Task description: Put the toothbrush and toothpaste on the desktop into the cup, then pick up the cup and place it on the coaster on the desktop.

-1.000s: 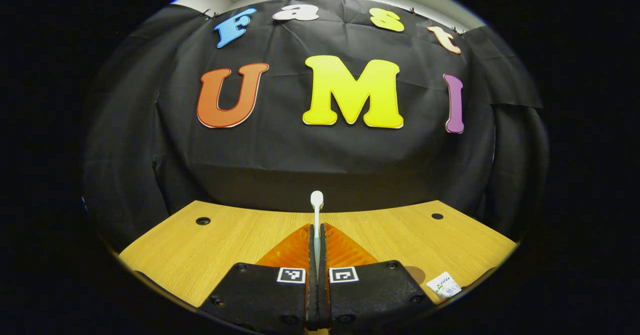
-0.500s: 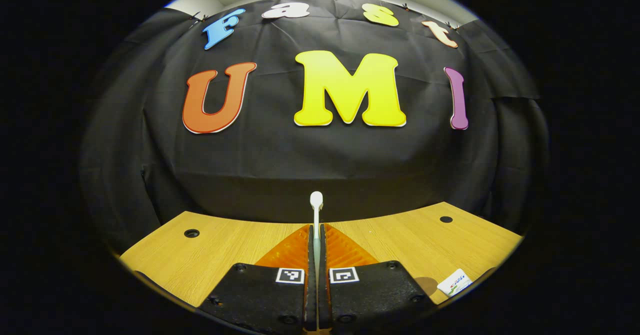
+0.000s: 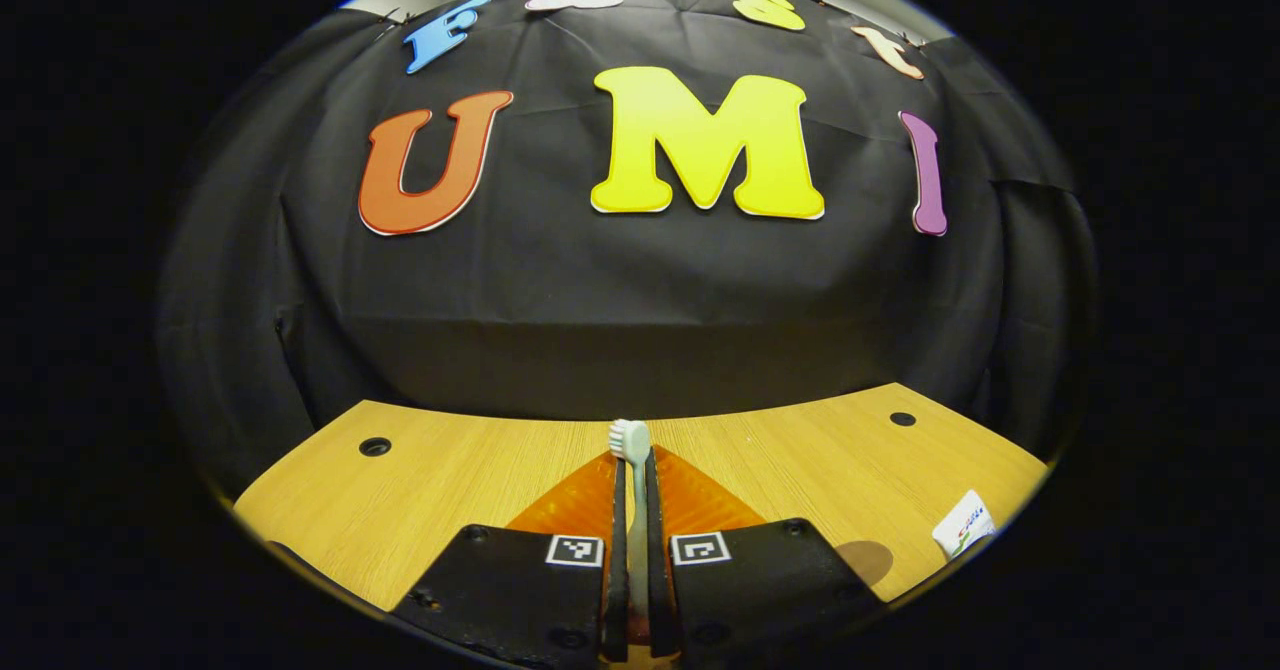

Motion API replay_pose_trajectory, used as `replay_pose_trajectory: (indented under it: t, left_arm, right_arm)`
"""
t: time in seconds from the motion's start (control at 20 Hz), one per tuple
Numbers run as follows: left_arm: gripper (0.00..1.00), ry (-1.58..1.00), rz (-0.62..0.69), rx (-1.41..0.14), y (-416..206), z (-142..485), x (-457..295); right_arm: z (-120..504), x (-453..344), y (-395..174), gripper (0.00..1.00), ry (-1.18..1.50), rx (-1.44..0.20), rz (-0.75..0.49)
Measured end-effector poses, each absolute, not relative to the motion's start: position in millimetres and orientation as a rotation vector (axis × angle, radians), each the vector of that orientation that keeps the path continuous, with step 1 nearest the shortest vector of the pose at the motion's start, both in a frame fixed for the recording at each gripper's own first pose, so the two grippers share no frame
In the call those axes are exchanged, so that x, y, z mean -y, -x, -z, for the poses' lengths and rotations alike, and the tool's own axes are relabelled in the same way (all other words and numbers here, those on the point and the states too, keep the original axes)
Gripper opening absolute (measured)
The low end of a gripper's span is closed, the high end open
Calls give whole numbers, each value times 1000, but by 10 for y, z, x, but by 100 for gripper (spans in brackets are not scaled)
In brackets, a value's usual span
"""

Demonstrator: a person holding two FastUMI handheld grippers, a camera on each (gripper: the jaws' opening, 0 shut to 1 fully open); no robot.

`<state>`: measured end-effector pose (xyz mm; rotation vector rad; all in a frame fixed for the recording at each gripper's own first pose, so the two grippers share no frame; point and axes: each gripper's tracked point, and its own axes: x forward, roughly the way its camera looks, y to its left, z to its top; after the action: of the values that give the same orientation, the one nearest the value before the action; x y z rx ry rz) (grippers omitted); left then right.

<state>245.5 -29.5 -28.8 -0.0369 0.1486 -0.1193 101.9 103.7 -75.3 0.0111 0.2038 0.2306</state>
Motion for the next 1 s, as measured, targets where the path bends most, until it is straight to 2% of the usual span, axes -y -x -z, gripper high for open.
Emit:
replay_pose_trajectory:
  t: [0.1,0.15,0.25,0.3,0.35,0.4,0.45,0.9,1.0]
  left_arm:
    - [20,28,92,-157,-2381,303,207]
    - [38,22,91,-163,-2375,302,181]
    - [52,20,102,-168,-2330,302,168]
    - [70,28,106,-167,-2286,314,136]
    - [78,30,118,-167,-2260,318,121]
    - [93,31,123,-165,-2239,305,92]
    - [100,25,115,-155,-2221,298,42]
    - [100,-26,64,-90,-1927,289,-619]
    - [100,-27,25,-52,-1927,204,-803]
  right_arm:
    - [730,-1080,-1049,35,-10,-202,-231]
    - [720,-1097,-1067,35,-7,-199,-227]
    - [672,-1173,-1100,35,-13,-191,-230]
    - [642,-1212,-1124,37,-14,-187,-228]
    - [610,-1243,-1144,35,-13,-181,-226]
    - [585,-1291,-1159,35,-20,-176,-231]
    - [553,-1350,-1178,35,-32,-174,-241]
    - [281,-1901,-1448,37,-49,-111,-291]
    - [194,-2072,-1515,34,-58,-86,-303]
